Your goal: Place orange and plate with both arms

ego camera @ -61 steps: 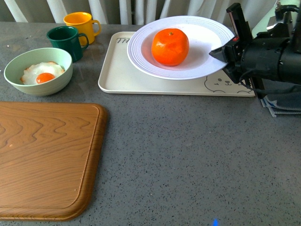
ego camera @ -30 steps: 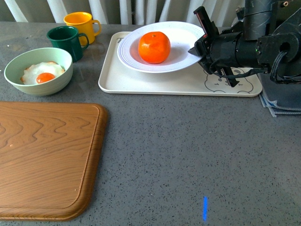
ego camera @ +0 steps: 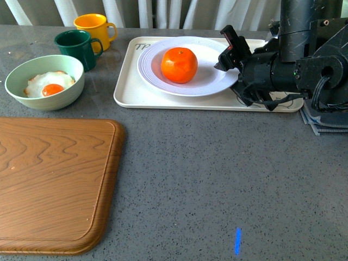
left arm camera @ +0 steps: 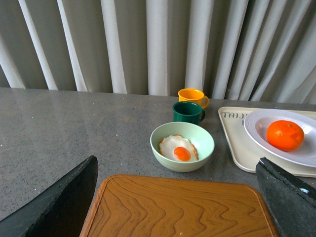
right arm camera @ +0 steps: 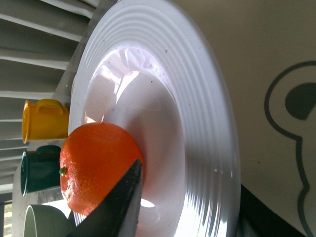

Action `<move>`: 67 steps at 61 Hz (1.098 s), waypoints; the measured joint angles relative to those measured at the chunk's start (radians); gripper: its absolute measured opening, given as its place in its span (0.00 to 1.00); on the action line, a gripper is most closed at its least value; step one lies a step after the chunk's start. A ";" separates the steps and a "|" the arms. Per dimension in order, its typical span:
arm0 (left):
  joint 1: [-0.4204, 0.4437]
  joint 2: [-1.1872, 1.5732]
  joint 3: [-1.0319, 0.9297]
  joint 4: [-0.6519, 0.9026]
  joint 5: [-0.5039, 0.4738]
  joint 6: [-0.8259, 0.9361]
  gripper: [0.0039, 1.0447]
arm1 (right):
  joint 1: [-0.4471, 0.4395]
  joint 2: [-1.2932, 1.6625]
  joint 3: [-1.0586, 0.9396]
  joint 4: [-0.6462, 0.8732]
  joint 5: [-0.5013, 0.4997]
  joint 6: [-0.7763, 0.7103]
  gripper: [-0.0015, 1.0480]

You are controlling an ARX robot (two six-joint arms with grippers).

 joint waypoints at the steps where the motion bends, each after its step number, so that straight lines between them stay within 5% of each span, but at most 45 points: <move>1: 0.000 0.000 0.000 0.000 0.000 0.000 0.92 | 0.000 -0.008 -0.014 0.003 0.003 -0.012 0.52; 18: 0.000 0.000 0.000 0.000 0.000 0.000 0.92 | 0.001 -0.220 -0.252 0.138 0.006 -0.217 0.92; 28: 0.000 0.000 0.000 0.000 0.000 0.000 0.92 | 0.018 -0.435 -0.463 0.219 0.011 -0.351 0.91; 34: 0.000 0.000 0.000 0.000 0.000 0.000 0.92 | 0.040 -0.507 -0.628 0.518 0.305 -0.609 0.76; 38: 0.000 0.000 0.000 0.000 0.000 0.000 0.92 | 0.024 -0.555 -0.708 0.610 0.381 -0.736 0.66; 53: 0.000 0.000 0.000 0.000 0.000 0.000 0.92 | -0.057 -0.806 -0.887 0.543 0.330 -0.910 0.27; 59: 0.000 0.000 0.000 0.000 0.000 0.000 0.92 | -0.093 -0.921 -0.966 0.505 0.290 -0.922 0.03; 67: 0.000 0.000 0.000 0.000 0.000 0.000 0.92 | -0.134 -1.076 -1.045 0.426 0.256 -0.933 0.02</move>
